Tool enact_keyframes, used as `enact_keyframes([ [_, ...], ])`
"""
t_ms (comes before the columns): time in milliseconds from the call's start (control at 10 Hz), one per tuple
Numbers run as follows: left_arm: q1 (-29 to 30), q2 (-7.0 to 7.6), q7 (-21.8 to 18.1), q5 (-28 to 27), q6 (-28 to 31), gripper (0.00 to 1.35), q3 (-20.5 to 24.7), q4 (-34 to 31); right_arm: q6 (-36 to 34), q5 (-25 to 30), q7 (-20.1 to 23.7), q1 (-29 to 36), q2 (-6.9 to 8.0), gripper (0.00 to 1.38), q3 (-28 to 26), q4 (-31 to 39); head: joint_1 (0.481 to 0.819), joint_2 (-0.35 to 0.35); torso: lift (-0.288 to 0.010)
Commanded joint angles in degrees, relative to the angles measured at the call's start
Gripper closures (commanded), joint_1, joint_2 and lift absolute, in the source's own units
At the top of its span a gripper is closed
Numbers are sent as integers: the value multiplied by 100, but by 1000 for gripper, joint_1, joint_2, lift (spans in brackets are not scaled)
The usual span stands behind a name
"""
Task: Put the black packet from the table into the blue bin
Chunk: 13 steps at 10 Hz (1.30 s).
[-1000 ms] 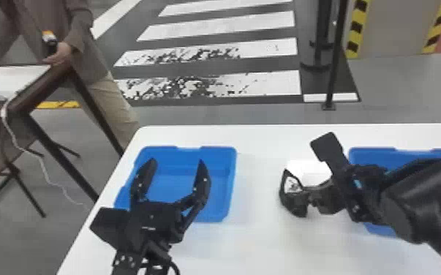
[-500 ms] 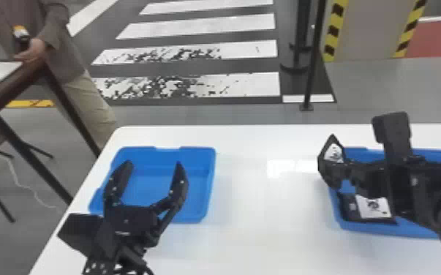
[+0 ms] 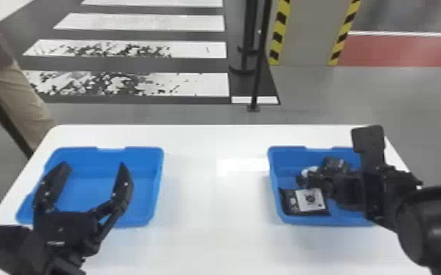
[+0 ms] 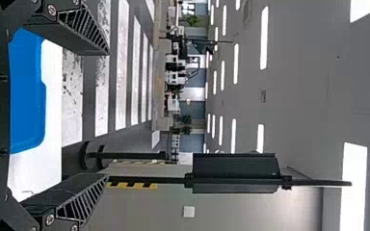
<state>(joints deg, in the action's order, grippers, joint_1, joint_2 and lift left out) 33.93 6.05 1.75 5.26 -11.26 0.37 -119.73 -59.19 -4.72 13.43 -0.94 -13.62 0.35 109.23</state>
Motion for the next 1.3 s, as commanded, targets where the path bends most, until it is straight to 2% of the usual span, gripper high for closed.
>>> enact_keyframes([
  [0, 10, 1, 0, 0, -14, 122, -3, -1, 660, 4, 80, 263, -1, 35, -12, 179, 695, -20, -110],
  [100, 10, 1, 0, 0, -42, 122, 9, -1, 1546, -65, 98, 699, 70, 185, -138, 418, 695, -11, -110],
  [200, 10, 1, 0, 0, -56, 122, 20, -1, 2657, -316, 186, 1163, 158, 271, -309, 474, 695, -6, -110],
  [600, -4, -8, 0, 0, -70, 122, -3, -1, 5821, -922, 406, 2625, 351, 309, -503, 615, 695, 22, -110],
  [800, 24, -8, 0, 0, -84, 122, 31, 13, 6440, -1322, 353, 3117, 421, 309, -515, 741, 695, 25, -110],
  [1000, 24, -8, 0, 0, -98, 122, 20, -1, 6440, -1265, 247, 3567, 509, 309, -686, 1177, 695, 19, -110],
  [1100, 38, -8, 0, 0, -98, 122, 43, -1, 6398, -1242, -25, 3849, 544, 311, -686, 1487, 695, 15, -110],
  [1200, 52, -8, 0, 0, -126, 122, 54, -1, 6341, -1242, -69, 3891, 562, 311, -709, 1529, 695, 5, -110],
])
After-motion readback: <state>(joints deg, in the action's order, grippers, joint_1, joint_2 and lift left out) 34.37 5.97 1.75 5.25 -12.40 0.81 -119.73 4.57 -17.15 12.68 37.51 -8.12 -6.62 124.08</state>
